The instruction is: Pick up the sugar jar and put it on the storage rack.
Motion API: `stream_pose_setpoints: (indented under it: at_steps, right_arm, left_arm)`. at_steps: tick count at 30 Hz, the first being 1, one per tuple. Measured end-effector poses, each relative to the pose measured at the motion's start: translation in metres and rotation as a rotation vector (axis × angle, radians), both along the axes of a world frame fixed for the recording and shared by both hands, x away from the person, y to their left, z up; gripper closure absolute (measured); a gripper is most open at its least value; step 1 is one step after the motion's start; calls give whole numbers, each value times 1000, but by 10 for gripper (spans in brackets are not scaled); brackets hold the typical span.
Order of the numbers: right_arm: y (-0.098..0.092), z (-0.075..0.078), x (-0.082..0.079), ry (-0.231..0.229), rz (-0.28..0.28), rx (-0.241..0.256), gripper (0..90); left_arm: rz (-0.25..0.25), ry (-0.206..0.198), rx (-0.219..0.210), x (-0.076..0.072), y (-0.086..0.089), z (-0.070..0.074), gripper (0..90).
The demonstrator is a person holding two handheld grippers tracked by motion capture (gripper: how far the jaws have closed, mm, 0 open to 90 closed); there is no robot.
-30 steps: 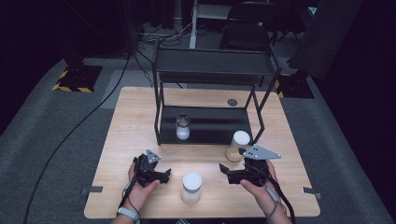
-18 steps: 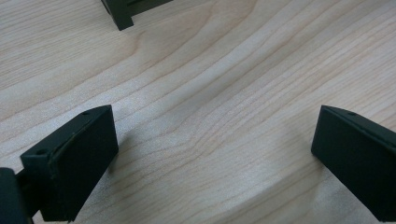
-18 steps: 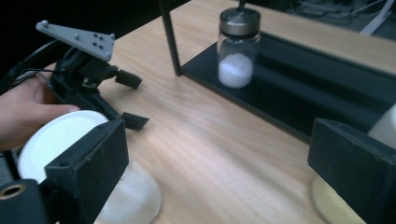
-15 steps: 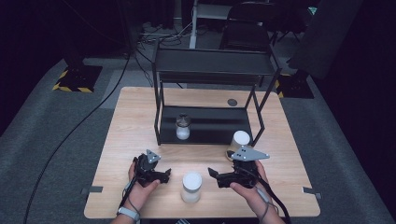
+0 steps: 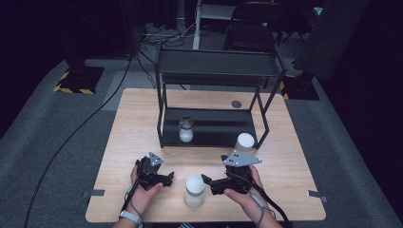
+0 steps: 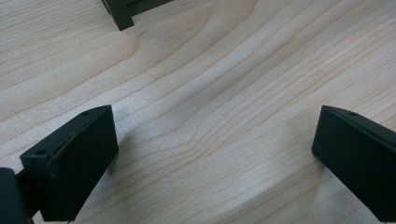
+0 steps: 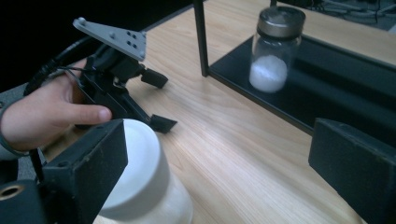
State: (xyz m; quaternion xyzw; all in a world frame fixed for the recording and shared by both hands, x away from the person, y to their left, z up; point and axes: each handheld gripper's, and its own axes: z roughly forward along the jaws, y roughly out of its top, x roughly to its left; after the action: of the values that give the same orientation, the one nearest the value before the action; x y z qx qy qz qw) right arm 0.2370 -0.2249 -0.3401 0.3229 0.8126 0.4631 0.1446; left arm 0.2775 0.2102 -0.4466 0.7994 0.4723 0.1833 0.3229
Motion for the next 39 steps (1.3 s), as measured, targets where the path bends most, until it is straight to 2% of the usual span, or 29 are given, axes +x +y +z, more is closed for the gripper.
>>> stream_pose_setpoints:
  at_steps: [5,11,24,36,39]
  right_arm:
    - [7,-4,-4,-3,-5,13,44]
    - [17,-10,-8,4,16,17,44]
    - [32,-16,-14,14,72,-11,52]
    - [46,-26,-12,27,96,-78,110]
    - [49,-29,-11,20,113,-106,189]
  left_arm:
    - [0,0,0,0,0,0,3]
    - [1,0,1,0,0,0,3]
    - [1,1,0,0,0,0,3]
    - [2,0,-1,0,0,0,4]
    - [1,1,0,0,0,0,3]
